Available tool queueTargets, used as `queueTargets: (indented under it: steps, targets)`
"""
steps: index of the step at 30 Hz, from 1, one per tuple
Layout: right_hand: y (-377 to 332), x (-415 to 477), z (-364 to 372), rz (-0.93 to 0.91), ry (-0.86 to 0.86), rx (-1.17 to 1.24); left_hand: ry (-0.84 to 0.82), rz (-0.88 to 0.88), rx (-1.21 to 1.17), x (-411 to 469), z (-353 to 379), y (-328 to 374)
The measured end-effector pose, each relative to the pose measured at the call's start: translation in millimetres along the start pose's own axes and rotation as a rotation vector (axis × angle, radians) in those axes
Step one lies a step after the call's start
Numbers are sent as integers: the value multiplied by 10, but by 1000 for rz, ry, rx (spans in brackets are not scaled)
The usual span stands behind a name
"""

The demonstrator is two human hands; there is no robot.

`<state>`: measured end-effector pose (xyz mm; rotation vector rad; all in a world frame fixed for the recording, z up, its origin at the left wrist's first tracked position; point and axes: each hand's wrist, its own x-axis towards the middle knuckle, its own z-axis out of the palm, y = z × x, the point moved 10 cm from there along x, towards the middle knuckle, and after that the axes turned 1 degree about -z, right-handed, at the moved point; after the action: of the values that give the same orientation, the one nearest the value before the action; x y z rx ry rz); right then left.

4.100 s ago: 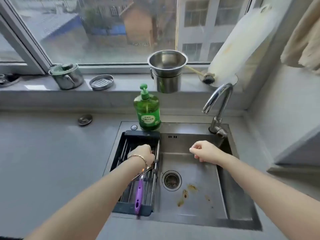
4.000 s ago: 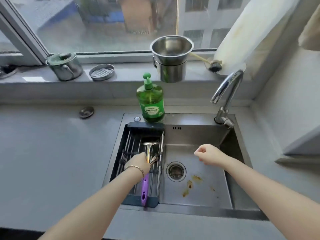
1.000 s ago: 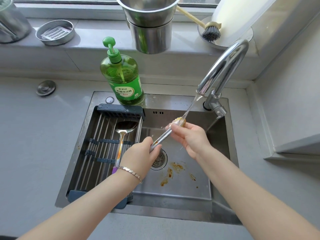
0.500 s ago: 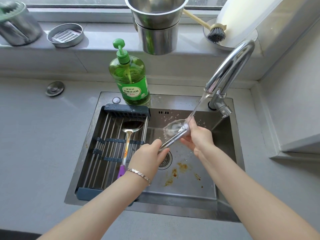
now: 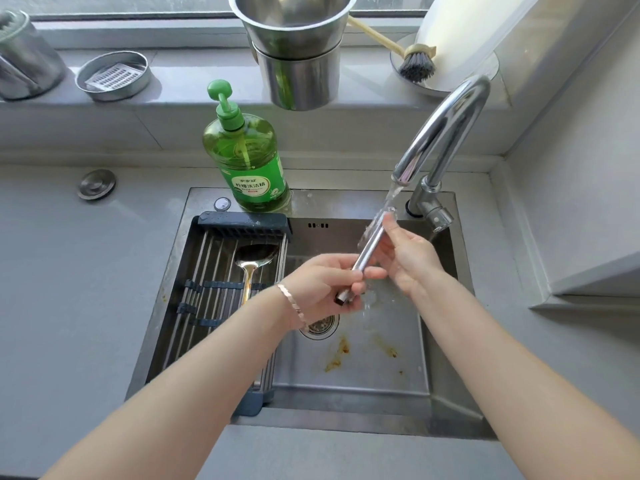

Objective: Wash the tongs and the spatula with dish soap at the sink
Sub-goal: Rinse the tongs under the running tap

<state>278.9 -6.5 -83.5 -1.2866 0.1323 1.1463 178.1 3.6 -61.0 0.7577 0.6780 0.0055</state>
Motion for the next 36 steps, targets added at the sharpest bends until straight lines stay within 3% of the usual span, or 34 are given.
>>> queueTargets:
  steps: [2, 6, 8, 13, 15, 20, 26, 29, 33, 36]
  targets:
    - [-25, 22, -34, 5, 14, 18, 20, -16, 42, 27, 1, 27]
    - [32, -40, 26, -14, -48, -121, 437, -37, 468, 16, -427, 82]
    - [86, -65, 47, -24, -61, -244, 544, -45, 662, -32, -547, 96]
    - [30, -11, -25, -90, 64, -412, 444, 92, 752, -103, -386, 77]
    - [-4, -2, -42, -111, 115, -430, 480, 198, 830, -154, -368, 158]
    - [12, -34, 89, -132, -4, -370, 584, 274, 1097, -293, -408, 234]
    - [140, -54, 139, -26, -172, -235, 644, 273, 1026, -283, -447, 267]
    - [79, -82, -34, -89, -28, -330, 685, 265, 950, -183, -474, 295]
    - [-68, -175, -447, -249, 230, -556, 696, 171, 655, -135, -623, 236]
    - [188, -154, -571, -126, 179, -571, 748, 69, 585, -192, -829, 60]
